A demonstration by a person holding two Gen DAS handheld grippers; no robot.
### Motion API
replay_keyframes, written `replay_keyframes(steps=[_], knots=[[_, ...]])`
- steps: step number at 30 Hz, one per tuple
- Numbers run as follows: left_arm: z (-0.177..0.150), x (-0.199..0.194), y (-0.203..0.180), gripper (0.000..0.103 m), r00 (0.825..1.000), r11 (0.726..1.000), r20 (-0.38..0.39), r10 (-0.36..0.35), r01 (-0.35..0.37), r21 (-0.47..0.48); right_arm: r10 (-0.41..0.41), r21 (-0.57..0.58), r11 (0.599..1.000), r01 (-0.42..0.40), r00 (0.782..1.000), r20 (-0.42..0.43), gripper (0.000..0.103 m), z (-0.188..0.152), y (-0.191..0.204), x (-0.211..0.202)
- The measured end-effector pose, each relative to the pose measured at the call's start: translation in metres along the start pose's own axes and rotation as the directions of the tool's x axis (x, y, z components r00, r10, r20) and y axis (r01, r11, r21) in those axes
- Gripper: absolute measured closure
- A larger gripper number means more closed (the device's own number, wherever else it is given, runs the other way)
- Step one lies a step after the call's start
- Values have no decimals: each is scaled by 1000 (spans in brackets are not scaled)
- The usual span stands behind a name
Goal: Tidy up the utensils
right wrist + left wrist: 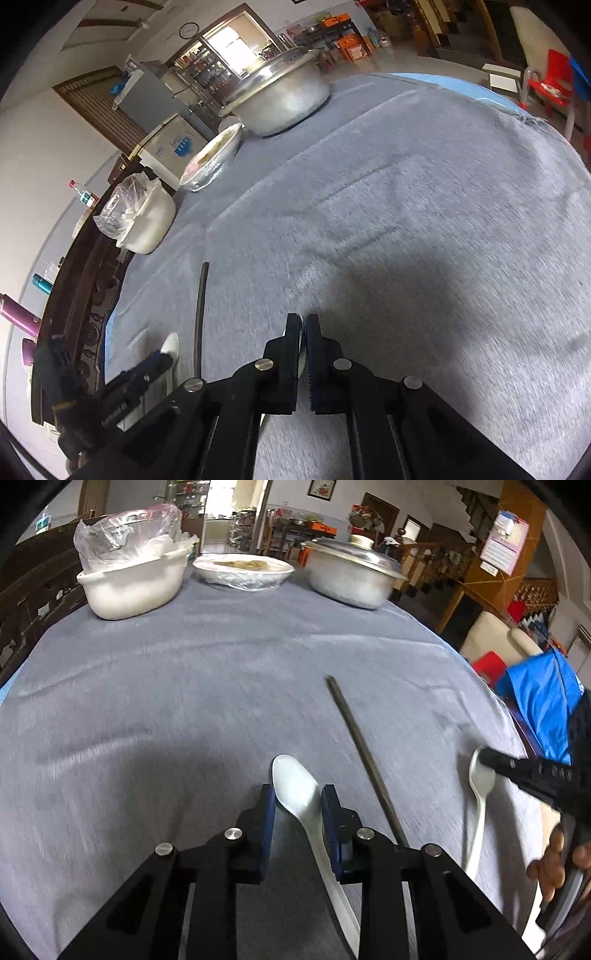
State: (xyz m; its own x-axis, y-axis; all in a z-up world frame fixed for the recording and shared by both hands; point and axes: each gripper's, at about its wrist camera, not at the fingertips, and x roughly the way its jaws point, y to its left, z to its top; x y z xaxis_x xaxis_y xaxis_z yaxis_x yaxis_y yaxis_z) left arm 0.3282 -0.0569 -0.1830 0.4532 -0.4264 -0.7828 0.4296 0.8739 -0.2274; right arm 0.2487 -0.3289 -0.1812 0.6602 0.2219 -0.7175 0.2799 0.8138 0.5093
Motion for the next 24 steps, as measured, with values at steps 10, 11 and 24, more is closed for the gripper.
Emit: replay_keyframes(steps=[10, 11, 24], knots=[[9, 1, 9, 76, 999, 996, 7, -33, 34, -80, 12, -22, 1000, -13, 999, -40, 95, -2, 7, 19], [8, -3, 10, 76, 999, 995, 11, -37, 38, -90, 11, -22, 1000, -12, 999, -33, 96, -3, 8, 18], [-27, -49, 28, 89, 999, 969, 44, -26, 36, -242, 11, -41, 999, -7, 993, 120, 98, -4, 12, -55]])
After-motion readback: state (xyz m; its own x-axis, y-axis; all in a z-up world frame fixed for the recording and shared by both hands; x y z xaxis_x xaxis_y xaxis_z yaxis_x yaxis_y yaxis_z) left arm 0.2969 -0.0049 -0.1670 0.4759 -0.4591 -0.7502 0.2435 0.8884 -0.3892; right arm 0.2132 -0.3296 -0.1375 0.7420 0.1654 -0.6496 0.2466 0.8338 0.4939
